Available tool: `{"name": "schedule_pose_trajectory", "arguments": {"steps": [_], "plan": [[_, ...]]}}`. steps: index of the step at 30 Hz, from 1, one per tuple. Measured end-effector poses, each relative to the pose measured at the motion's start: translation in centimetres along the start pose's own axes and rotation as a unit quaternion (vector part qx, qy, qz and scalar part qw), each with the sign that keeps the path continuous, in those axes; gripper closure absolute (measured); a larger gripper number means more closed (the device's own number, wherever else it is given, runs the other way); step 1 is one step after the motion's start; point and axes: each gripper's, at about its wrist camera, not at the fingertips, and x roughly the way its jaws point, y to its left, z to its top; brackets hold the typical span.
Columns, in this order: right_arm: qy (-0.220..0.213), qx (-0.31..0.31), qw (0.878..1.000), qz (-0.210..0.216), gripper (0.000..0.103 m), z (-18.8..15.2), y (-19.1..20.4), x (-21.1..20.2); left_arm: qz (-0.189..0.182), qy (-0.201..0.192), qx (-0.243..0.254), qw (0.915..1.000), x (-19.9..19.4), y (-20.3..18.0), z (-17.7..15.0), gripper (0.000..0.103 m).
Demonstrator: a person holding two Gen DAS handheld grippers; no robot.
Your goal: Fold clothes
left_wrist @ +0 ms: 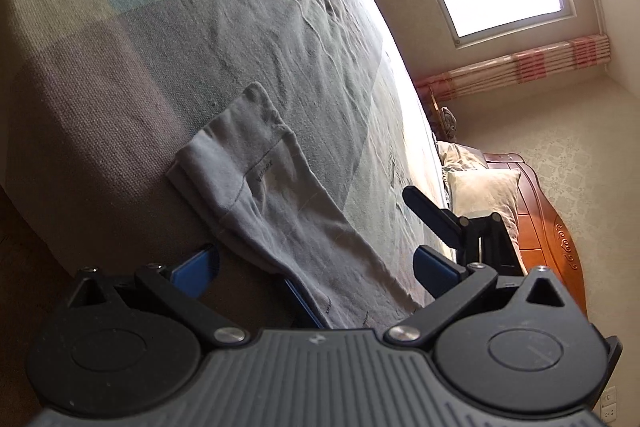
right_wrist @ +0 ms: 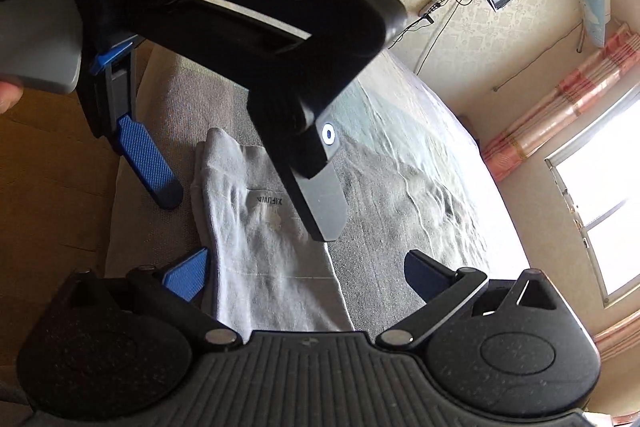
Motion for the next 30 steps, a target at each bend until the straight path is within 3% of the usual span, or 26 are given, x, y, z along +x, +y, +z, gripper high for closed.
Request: {"name": "schedule_pose_trajectory", "arguments": {"steps": [4, 11, 19, 25, 30], "plan": [[0.001, 0.013, 1.000, 0.003, 0.000, 0.0, -0.8, -0.1, -0.029, -0.002, -0.015, 0.9995, 1.1, 0.4, 0.2, 0.001], [0.002, 0.022, 1.000, 0.008, 0.000, -0.2, -1.5, -0.3, -0.061, -0.047, -0.055, 0.9955, 1.9, 1.9, 0.9, 0.001], [-0.008, 0.026, 0.999, 0.024, 0.000, -0.1, -0.6, 0.2, -0.078, -0.069, -0.036, 0.9939, 1.4, 1.0, 0.8, 0.001], [-0.001, 0.051, 0.999, -0.011, 0.000, 0.1, -0.7, 1.1, -0.060, -0.049, -0.032, 0.9965, 2.4, 0.9, 1.2, 0.001], [0.008, 0.094, 0.996, -0.005, 0.000, -0.5, -2.5, 1.1, -0.047, -0.041, -0.062, 0.9961, 3.4, 1.8, 1.3, 0.001]]}}
